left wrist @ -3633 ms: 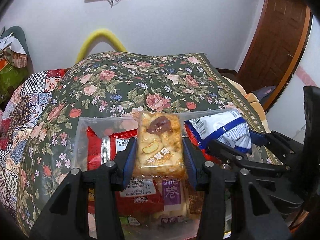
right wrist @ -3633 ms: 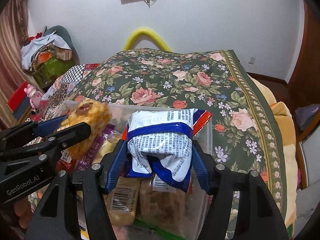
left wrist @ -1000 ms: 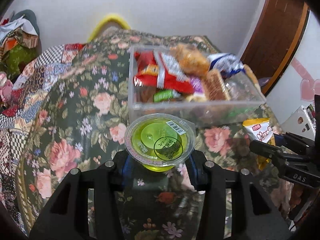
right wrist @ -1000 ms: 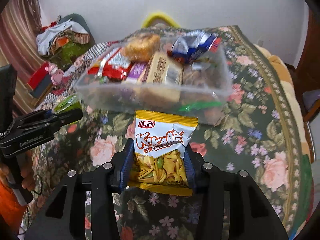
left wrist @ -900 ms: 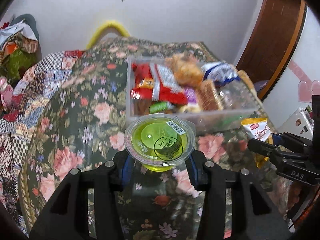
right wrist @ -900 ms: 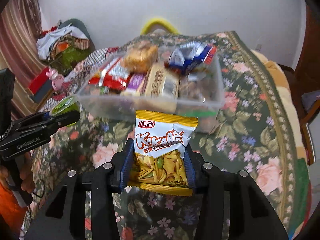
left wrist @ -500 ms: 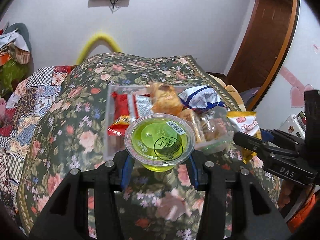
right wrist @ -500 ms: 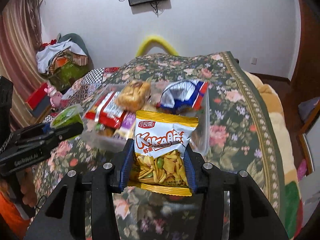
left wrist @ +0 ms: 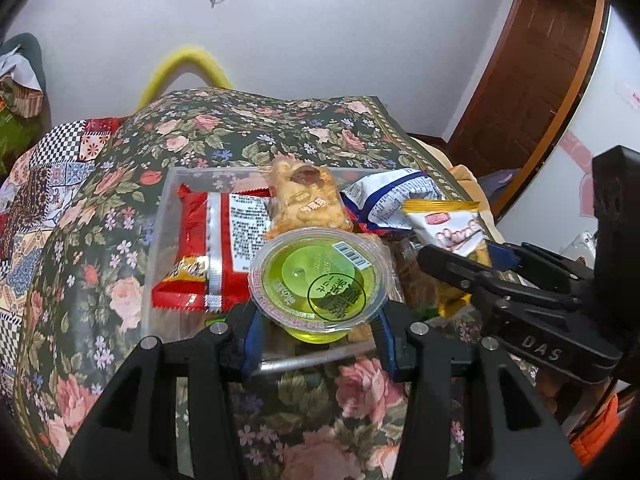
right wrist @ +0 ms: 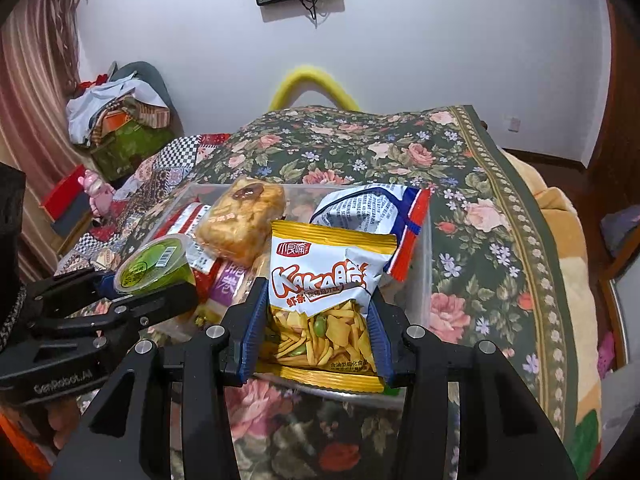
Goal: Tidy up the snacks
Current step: 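Carry the jelly cup and chip bag into the clear box and release them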
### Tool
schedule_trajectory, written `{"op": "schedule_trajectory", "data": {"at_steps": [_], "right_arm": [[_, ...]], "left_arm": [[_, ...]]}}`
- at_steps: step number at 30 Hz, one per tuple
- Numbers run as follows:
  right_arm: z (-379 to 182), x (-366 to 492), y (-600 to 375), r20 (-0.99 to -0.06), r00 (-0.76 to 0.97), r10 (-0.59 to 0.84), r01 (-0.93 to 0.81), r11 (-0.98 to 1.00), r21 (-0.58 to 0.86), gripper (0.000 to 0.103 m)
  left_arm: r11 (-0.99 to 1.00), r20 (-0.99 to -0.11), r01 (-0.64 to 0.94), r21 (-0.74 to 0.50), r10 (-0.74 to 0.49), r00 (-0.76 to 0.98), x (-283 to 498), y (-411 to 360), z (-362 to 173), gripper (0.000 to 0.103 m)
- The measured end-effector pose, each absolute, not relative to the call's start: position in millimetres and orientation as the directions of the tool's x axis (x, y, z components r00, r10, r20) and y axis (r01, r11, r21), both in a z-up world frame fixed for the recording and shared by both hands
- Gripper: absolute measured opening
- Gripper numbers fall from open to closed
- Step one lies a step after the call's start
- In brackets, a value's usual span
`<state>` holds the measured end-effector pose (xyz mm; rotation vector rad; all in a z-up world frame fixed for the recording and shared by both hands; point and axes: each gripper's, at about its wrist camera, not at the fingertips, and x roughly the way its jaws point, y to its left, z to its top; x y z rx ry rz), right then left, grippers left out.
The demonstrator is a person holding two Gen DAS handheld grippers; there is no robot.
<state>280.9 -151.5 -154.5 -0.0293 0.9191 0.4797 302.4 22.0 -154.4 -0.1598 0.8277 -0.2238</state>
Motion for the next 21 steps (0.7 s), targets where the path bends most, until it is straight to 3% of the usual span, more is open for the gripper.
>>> {"op": "schedule_trajectory", "data": {"at_steps": [8, 15, 21], "right_arm": [[-174.4, 282.2, -149.7, -0.804, 0.475, 0.359, -0.407, 0.899, 0.161, 0.043], [-163.1, 269.2, -156.3, -0.819, 0.463, 0.339, -0.395, 0.906, 0.152, 0.054], [-135.6, 255.0, -170.2, -0.796, 0.490, 0.356, -0.379, 0.909, 0.174, 0.055]], "left_arm": [[0.958, -0.747, 0.108, -0.267, -0.277, 0.604, 314.9, 21.3, -173.1, 0.046], [0.975, -0.747, 0.143, -0.169, -0.221, 0.626, 297.2, 4.7, -164.6, 0.057], [0.977, -0.716, 0.136, -0.161, -0.211, 0.666, 274.3, 13.3, -139.3, 0.059]]}}
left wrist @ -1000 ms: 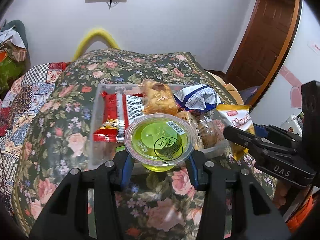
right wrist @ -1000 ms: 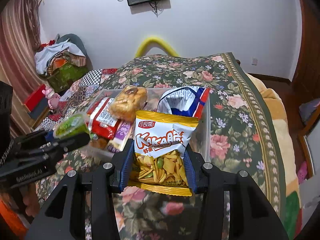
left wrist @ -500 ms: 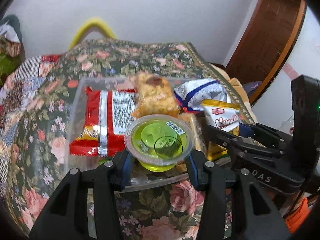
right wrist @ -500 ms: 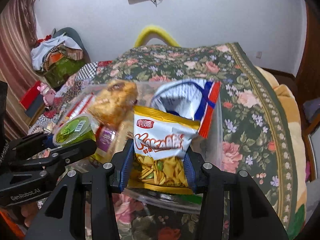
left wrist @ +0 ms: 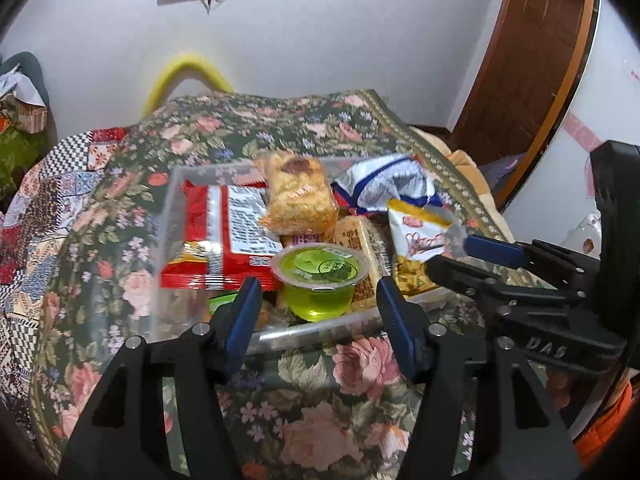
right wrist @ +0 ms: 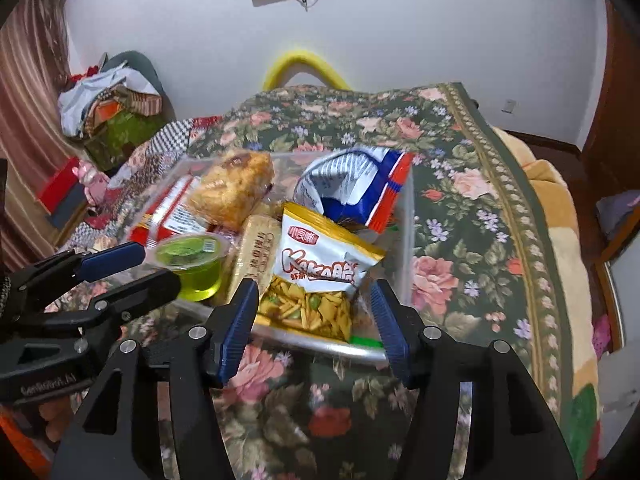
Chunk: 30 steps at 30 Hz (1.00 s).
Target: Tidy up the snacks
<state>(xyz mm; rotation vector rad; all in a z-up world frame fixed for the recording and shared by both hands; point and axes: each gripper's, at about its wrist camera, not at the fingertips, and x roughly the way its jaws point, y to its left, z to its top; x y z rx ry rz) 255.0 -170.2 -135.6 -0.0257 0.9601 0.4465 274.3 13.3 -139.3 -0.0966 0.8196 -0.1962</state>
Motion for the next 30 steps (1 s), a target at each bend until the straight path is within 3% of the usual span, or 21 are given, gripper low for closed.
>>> {"op": "schedule_trajectory", "data": {"at_steps": [14, 16, 20, 24, 30], "right_arm": [[-2.5, 169.2, -185.9, -0.559, 0.700, 0.445, -0.436, 0.886, 0.159, 0.055], [11.2, 153.7, -186.6, -0.523, 0.720, 0.456, -0.446, 0.881, 0.155, 0.059], [32.0, 124.7, -191.5, -0.454, 0.754, 0.474, -0.459, 0.875, 0.152, 0.073], [39.1, 106.7, -195.0, -0.417, 0.779, 0.468, -0.456, 0.880, 0.136, 0.085], [35.6, 103.5, -193.7, -0.413, 0.787, 0.458, -0.451, 0.884, 0.123, 0.089]], "left_arm": [[0.979, -0.428, 0.111, -0.172, -0.176, 0.887, 160.2, 33.4, -9.2, 0.059], [0.981, -0.391, 0.108, -0.162, -0.164, 0.905, 143.0, 32.0, 4.6, 0.059], [0.987, -0.322, 0.088, -0.137, -0.128, 0.938, 107.9, 27.3, 27.3, 0.074], [0.988, -0.285, 0.090, -0.128, -0.124, 0.950, 86.5, 23.9, 36.9, 0.081], [0.993, -0.256, 0.083, -0.082, -0.101, 0.961, 68.9, 15.0, 41.0, 0.088]]}}
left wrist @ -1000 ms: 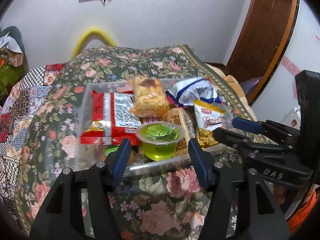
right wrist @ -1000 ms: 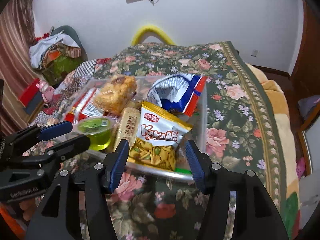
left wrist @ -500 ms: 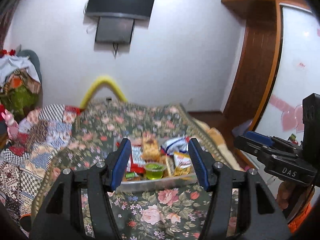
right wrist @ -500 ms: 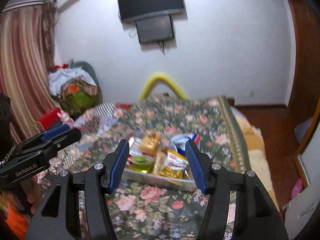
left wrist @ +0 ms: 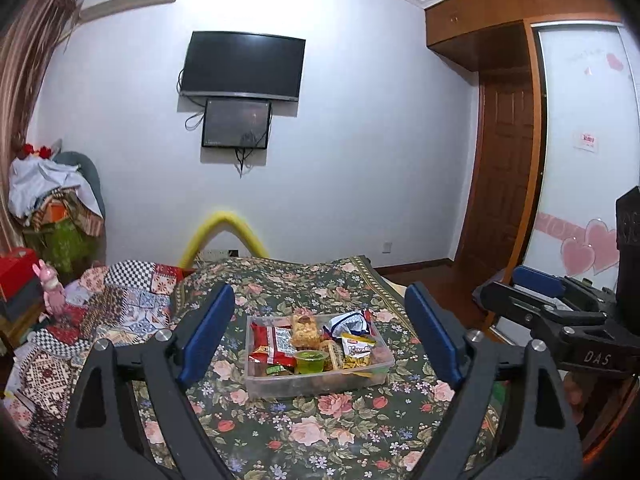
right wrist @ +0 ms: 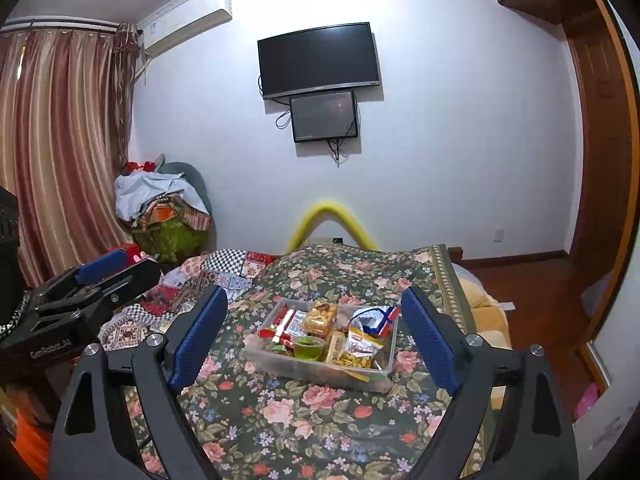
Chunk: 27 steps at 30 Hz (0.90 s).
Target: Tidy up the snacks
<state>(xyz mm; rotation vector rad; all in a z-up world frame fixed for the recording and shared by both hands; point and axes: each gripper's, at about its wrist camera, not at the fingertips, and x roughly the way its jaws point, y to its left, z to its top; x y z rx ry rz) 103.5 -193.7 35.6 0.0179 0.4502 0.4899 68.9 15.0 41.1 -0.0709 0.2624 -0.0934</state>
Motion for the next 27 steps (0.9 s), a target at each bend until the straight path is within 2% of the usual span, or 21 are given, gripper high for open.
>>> {"op": "schedule_trajectory", "data": {"at_steps": [7, 21, 27], "right_arm": [[38.1, 89.7, -202.6, -0.388, 0.807, 0.446, -0.434, 0.892, 0.122, 0.103], [37.9, 81.9, -202.9, -0.388, 0.804, 0.451, -0.441, 0.889, 0.119, 0.103], [37.7, 80.4, -202.8, -0.387, 0.805, 0.450, -0.441, 0.890, 0.116, 0.103]], "left_arm": [[0.994, -0.245, 0.086, -0.060, -0.098, 0.965, 60.6, 11.6, 40.5, 0.091], [0.995, -0.245, 0.090, -0.039, -0.097, 0.965, 55.2, 5.5, 38.0, 0.096], [0.995, -0.242, 0.088, -0.038, -0.095, 0.966, 53.2, 4.7, 36.9, 0.102]]}}
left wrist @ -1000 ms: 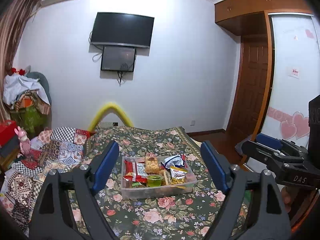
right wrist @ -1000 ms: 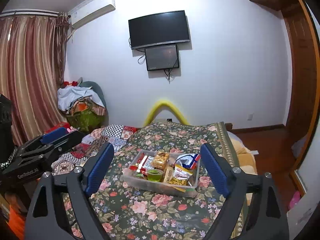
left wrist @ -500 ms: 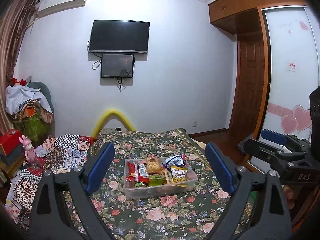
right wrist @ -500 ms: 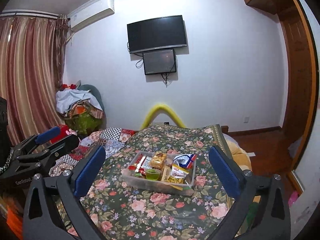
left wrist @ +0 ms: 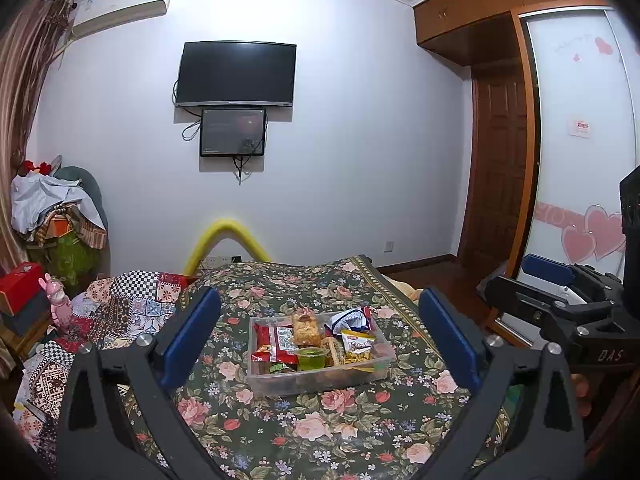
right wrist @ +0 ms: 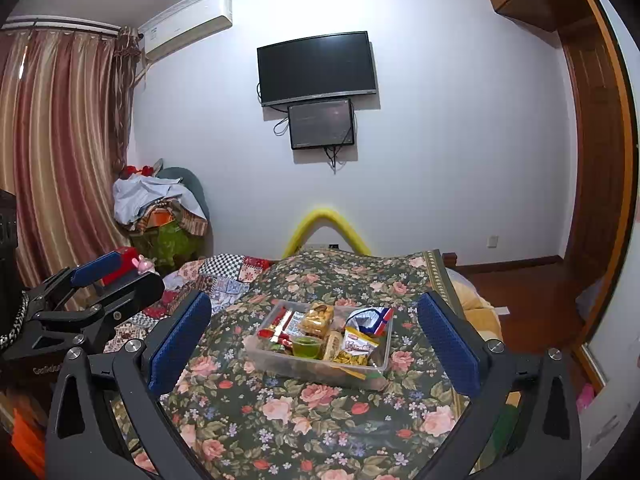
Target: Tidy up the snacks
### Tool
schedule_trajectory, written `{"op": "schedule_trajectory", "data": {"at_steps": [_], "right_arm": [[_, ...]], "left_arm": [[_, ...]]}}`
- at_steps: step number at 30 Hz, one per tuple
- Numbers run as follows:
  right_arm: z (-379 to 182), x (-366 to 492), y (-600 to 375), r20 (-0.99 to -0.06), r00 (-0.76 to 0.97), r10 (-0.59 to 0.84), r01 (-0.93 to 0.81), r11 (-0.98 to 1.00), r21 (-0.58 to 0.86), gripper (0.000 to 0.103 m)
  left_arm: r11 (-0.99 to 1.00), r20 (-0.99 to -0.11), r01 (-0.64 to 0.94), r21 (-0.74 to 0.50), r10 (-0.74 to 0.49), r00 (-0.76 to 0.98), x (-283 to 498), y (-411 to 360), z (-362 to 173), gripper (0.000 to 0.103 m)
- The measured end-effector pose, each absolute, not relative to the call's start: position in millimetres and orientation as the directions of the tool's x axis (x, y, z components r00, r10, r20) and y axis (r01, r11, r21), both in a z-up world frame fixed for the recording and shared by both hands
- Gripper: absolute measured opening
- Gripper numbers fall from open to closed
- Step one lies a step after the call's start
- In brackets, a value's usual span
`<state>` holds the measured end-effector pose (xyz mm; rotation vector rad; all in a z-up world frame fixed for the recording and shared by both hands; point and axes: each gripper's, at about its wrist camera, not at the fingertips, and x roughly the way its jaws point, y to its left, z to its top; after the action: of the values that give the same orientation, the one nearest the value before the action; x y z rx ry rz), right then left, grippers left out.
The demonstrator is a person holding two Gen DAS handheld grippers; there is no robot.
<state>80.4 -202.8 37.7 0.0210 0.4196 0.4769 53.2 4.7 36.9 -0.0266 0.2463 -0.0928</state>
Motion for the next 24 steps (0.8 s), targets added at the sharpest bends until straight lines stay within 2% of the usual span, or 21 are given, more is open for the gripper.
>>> {"op": "schedule_trajectory", "data": {"at_steps": [24], "right_arm": [[36.8, 79.8, -205.1, -0.396, 0.812, 0.428, -0.421, 0.900, 0.110, 0.103]], "left_arm": [[0.995, -0.262, 0.093, -0.044, -0.101, 0.960, 55.0, 4.9, 33.2, 0.103]]}}
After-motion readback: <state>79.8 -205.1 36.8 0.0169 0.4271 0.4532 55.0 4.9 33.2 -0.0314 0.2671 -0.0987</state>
